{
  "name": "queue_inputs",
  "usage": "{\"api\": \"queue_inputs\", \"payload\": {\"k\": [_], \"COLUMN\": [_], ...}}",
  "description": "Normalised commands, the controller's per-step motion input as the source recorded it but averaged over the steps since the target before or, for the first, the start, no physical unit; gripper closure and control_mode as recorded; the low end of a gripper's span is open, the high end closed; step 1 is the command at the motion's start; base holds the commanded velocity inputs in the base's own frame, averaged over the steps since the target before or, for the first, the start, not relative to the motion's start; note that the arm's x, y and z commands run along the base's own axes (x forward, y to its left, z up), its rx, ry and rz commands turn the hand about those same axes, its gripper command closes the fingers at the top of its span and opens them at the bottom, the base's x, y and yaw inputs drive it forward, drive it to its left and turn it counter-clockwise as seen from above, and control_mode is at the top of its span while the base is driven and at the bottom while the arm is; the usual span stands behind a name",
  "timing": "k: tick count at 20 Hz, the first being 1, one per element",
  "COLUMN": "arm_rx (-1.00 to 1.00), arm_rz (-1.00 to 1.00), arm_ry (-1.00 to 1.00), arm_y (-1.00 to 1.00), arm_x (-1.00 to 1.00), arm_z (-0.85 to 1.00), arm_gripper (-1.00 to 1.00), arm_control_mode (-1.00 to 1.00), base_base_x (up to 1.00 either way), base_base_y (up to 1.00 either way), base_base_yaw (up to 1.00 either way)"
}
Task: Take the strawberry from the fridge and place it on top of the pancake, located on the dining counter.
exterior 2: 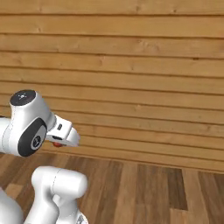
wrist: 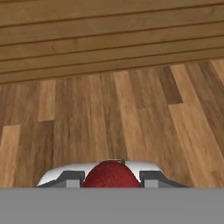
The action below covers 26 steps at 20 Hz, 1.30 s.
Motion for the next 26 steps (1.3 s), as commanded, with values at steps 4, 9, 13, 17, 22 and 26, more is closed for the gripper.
{"api": "queue_inputs", "payload": {"k": [4, 9, 13, 17, 22, 26], "arm_rx": [0.00, 0.00, 0.00, 0.00, 0.00, 0.00], "arm_rz": [0.00, 0.00, 0.00, 0.00, 0.00, 0.00], "arm_ry": [0.00, 0.00, 0.00, 0.00, 0.00, 0.00], "arm_y": [0.00, 0.00, 0.00, 0.00, 0.00, 0.00], "arm_x": [0.00, 0.00, 0.00, 0.00, 0.00, 0.00], "arm_z": [0.00, 0.00, 0.00, 0.00, 0.00, 0.00], "arm_gripper": [1.00, 1.00, 1.00, 1.00, 1.00, 1.00], "arm_control_mode": [1.00, 1.00, 1.00, 1.00, 1.00, 1.00], "base_base_x": [1.00, 0.98, 0.49, 0.31, 0.41, 0.63], "base_base_y": [0.02, 0.01, 0.07, 0.06, 0.00, 0.00], "base_base_yaw": [0.12, 0.50, 0.83, 0.92, 0.92, 0.83]}}
